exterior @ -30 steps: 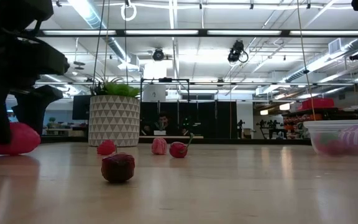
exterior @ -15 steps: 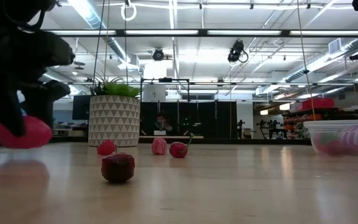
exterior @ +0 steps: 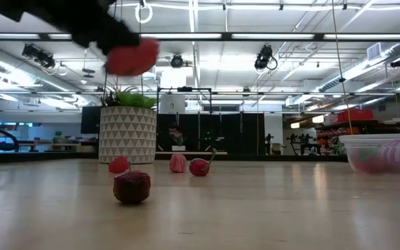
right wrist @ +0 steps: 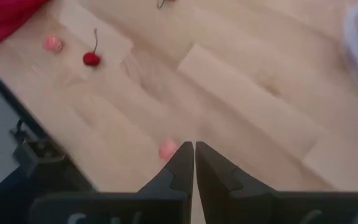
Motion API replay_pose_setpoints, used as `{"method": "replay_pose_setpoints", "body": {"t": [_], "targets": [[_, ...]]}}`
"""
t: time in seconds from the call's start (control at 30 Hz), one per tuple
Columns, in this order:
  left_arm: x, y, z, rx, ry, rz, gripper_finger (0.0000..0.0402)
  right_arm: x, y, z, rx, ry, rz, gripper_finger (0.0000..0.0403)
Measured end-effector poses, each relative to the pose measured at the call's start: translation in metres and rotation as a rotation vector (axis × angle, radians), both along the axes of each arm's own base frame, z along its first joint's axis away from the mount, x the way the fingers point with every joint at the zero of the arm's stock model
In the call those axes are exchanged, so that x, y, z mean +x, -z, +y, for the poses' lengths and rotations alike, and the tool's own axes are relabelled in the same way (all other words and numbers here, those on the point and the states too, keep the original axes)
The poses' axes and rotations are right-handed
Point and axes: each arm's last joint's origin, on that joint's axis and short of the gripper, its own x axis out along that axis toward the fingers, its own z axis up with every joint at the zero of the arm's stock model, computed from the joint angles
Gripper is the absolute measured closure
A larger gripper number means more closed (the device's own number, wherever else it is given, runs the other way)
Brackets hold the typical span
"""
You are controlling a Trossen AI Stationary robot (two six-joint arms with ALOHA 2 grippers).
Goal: Pick and placing Produce into tupperware
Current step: Put the red dragon fruit into the transparent bin
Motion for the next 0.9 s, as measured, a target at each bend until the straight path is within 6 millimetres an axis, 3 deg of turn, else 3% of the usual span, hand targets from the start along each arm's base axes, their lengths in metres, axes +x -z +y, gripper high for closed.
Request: {"method": "replay_pose_setpoints", "body": {"t": [0.2,0.37,0.67,0.9], "targets": [[0.019,-0.02,0.018,-0.048,-0.07,-0.261,0.0185,-0.029,0.0,0.015,0.026,0.039,-0.028,0.0378],[0.05,-0.024,0.027,-0.087,-0.064,-0.392,0.0189,-0.04,0.0,0.014,-0.015,0.083,-0.047,0.0378],[0.156,-0.036,0.03,-0.054,-0.012,-0.456,0.0183,-0.042,0.002,0.016,0.032,0.057,0.055,0.0379],[0.231,-0.012,0.036,-0.007,-0.015,-0.383,0.0187,-0.049,0.003,0.023,0.141,0.059,0.181,0.0379]]}}
